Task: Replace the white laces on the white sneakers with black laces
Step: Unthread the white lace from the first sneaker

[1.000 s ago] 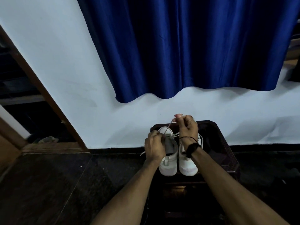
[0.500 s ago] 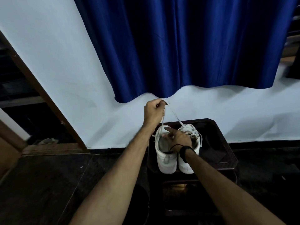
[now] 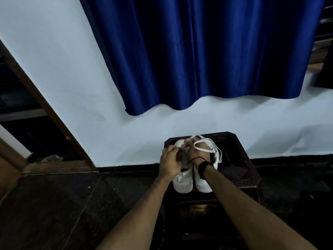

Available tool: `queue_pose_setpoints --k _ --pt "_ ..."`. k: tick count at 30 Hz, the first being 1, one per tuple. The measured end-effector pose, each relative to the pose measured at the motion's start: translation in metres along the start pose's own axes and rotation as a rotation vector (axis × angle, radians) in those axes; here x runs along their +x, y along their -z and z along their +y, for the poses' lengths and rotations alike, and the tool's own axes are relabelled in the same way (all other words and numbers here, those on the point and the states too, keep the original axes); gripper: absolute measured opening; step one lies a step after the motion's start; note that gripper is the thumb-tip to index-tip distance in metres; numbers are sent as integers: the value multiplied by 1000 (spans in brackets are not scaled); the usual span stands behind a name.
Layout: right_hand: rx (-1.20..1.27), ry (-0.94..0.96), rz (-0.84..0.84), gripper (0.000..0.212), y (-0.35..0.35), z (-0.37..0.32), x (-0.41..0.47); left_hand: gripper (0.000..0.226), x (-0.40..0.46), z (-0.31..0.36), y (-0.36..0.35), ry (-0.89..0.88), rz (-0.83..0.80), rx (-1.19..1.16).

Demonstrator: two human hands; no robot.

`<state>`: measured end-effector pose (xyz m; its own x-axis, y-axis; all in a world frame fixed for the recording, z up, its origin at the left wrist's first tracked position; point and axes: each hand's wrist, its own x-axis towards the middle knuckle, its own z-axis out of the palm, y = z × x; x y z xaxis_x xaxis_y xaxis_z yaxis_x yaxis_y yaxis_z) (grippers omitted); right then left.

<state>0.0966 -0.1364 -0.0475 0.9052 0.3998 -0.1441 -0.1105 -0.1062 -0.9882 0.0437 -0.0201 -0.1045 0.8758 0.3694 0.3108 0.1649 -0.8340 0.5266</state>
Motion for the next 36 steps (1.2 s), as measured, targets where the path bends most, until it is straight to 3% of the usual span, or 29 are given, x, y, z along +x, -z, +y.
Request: queue_pose_setpoints --k 3,5,8,10,13,16,19,21,23,25,27,28,31,34,36 --pt "425 -41 217 27 10 4 13 37 -5 3 -5 38 105 4" --pt "564 27 329 28 17 4 19 35 -3 7 -5 17 121 67" --pt "704 16 343 30 25 -11 25 38 4 11 -1 -69 59 219" --pt "623 -83 311 28 28 -10 31 34 11 13 1 -122 10 335" --pt "208 -217 149 26 29 9 34 12 20 20 3 -136 18 456" --pt "-373 13 241 27 26 15 18 2 18 21 2 -130 70 367" --pt "-624 196 193 17 16 26 4 8 19 12 2 -116 24 189" --pt "-650 246 240 18 14 42 3 10 19 6 1 -25 86 -17" --pt "-624 304 302 14 16 51 4 15 17 1 -3 82 252 -231" --pt "-635 326 352 13 16 49 2 16 13 -1 -6 179 351 -290" --pt "-641 369 373 11 15 49 1 12 15 -1 -6 154 293 -170" --pt "-639 383 365 10 15 50 1 6 18 -1 -3 70 220 -69" --pt "-626 402 339 5 14 53 0 17 28 5 11 -235 2 228" --pt "-619 424 354 10 13 51 -4 13 37 11 23 -293 -133 213" --pt "-637 434 377 11 13 49 -5 10 40 17 29 -156 -98 7"
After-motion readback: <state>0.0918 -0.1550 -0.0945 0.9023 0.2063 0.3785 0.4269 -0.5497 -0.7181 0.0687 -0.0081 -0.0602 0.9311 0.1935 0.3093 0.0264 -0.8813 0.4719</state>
